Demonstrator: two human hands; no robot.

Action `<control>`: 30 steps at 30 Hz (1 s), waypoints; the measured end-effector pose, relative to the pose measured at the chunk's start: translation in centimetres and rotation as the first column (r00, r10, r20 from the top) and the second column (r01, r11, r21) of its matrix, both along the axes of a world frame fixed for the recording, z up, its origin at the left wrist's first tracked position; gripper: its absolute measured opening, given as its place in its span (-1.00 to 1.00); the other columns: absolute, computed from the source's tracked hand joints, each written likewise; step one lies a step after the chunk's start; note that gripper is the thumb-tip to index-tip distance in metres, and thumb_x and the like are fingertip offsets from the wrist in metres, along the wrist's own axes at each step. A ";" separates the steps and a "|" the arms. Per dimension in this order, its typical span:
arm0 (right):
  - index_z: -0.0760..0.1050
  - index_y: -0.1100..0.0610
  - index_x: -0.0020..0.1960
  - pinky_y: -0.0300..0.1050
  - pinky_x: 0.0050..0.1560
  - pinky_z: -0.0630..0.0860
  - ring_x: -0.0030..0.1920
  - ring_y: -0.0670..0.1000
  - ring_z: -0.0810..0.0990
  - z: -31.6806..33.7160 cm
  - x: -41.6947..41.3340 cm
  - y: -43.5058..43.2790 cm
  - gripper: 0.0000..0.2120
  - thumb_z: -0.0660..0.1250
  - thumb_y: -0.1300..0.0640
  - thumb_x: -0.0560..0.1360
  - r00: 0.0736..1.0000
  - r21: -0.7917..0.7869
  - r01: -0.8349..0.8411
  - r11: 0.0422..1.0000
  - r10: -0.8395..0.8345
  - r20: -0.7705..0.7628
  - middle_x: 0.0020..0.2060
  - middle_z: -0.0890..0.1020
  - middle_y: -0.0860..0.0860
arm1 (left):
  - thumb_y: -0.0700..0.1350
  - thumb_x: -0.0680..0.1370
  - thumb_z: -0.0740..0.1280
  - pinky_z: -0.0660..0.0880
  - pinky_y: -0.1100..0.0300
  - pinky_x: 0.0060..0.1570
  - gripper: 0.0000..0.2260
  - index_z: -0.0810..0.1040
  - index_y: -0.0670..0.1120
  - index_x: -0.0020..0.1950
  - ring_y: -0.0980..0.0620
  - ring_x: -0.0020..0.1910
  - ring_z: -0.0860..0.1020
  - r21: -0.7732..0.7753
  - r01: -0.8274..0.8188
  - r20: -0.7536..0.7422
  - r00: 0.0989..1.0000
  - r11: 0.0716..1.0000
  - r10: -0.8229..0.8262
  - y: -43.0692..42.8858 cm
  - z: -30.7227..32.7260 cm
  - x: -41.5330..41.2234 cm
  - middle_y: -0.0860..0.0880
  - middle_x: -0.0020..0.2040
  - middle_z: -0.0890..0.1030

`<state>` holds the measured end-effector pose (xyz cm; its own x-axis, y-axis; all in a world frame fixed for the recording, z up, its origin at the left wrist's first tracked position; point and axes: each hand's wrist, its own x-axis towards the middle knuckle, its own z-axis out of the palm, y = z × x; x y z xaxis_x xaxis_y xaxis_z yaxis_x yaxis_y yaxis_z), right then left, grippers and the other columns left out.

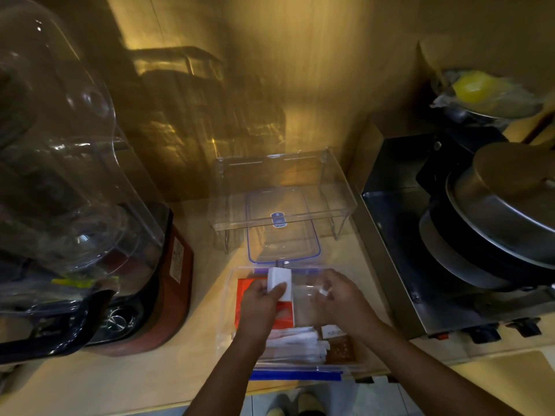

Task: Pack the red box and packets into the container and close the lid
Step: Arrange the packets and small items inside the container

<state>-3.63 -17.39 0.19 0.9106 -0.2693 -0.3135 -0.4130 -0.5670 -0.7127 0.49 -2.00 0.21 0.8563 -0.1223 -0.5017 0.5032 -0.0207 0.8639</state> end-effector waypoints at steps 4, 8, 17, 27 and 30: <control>0.35 0.17 0.25 -0.11 0.03 0.49 0.07 0.08 0.56 -1.9 0.9 -0.1 -0.66 0.27 0.13 0.50 0.961 -0.516 -0.190 0.836 0.051 -0.270 0.14 0.50 0.11 | -0.14 0.51 0.35 0.56 0.14 -0.23 -0.83 0.51 -0.09 0.09 0.00 -0.12 0.59 0.078 -0.012 0.054 0.998 0.997 0.008 1.0 -0.7 -0.1 -0.03 -0.10 0.58; 0.35 0.26 0.28 -0.07 0.08 0.50 0.13 0.11 0.56 -3.8 2.1 0.2 -0.68 0.21 0.23 0.53 0.932 -0.550 -0.316 0.773 0.144 -0.334 0.17 0.54 0.16 | -0.14 0.49 0.38 0.54 0.17 -0.22 -0.81 0.50 -0.06 0.07 0.01 -0.10 0.58 0.120 0.017 0.067 0.997 0.993 -0.025 1.3 -0.8 -0.6 0.00 -0.08 0.57; 0.11 0.21 0.46 -0.12 0.27 0.35 0.34 0.07 0.41 -5.8 3.2 0.0 -0.49 0.14 0.27 0.54 0.882 -0.536 -0.471 0.701 0.396 -0.256 0.41 0.34 0.15 | -0.21 0.46 0.40 0.59 0.11 -0.16 -0.88 0.52 -0.05 -0.06 -0.01 -0.06 0.60 0.034 -0.026 0.051 0.998 0.999 0.025 3.3 -0.5 -1.6 -0.05 -0.04 0.59; 0.46 0.04 0.20 -0.09 0.11 0.49 0.14 0.01 0.52 -2.9 2.9 -0.4 -0.73 0.31 0.11 0.50 0.982 -0.250 -0.190 0.949 0.188 -0.033 0.18 0.55 0.03 | -0.27 0.42 0.42 0.56 0.24 -0.28 -0.77 0.51 -0.11 0.03 0.00 -0.14 0.64 0.037 0.027 0.001 1.000 0.999 -0.027 2.6 -0.2 -1.5 -0.08 -0.10 0.64; 0.54 -0.10 0.02 -0.32 -0.19 0.55 -0.04 -0.08 0.61 -0.6 2.4 -1.1 -0.78 0.42 0.15 0.43 0.988 0.383 -0.144 0.912 0.151 0.014 -0.01 0.63 -0.06 | -0.24 0.42 0.44 0.57 0.15 -0.20 -0.82 0.53 -0.09 -0.04 -0.02 -0.13 0.64 0.104 0.100 0.012 0.995 0.990 -0.102 1.8 -0.2 -1.3 -0.09 -0.11 0.64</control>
